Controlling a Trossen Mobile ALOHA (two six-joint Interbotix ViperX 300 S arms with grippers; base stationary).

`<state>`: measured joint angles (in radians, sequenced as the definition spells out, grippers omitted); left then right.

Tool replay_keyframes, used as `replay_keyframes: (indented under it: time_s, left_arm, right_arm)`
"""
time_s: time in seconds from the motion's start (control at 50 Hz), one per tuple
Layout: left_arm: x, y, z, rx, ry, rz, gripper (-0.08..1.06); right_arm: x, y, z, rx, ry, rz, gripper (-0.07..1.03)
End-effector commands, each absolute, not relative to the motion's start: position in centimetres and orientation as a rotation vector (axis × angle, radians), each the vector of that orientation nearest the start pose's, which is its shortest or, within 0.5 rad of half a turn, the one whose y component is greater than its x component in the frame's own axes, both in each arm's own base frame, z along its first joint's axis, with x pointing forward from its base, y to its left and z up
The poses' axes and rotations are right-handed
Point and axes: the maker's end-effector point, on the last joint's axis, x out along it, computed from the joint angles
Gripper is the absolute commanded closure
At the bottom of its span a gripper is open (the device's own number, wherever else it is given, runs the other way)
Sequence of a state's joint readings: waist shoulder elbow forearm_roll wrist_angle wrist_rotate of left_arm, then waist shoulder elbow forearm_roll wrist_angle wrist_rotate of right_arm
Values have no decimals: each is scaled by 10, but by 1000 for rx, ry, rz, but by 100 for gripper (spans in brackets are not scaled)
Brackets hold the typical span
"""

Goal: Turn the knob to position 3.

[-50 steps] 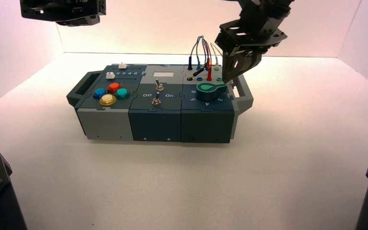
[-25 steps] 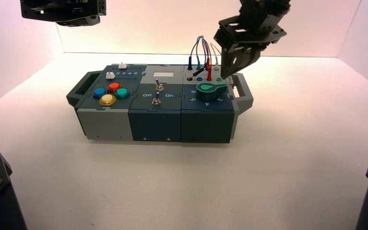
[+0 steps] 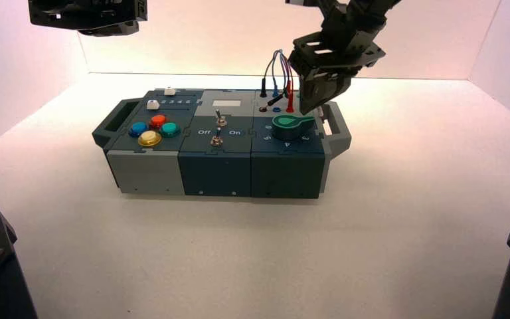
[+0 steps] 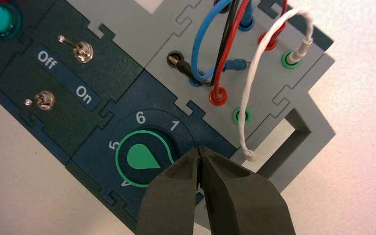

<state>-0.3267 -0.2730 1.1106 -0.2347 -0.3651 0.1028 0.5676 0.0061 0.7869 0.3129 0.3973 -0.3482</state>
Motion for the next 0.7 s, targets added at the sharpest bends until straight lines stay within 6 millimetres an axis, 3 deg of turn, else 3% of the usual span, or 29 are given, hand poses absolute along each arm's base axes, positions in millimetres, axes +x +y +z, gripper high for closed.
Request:
replay_keyframes:
  time_s: [0.02, 0.7]
  left_arm:
    - [328, -97, 140, -21, 450, -218, 101]
    - [328, -97, 139, -21, 451, -218, 101]
  right_arm:
    - [283, 206, 61, -307, 1111, 643, 99]
    - [272, 199, 60, -306, 1132, 643, 99]
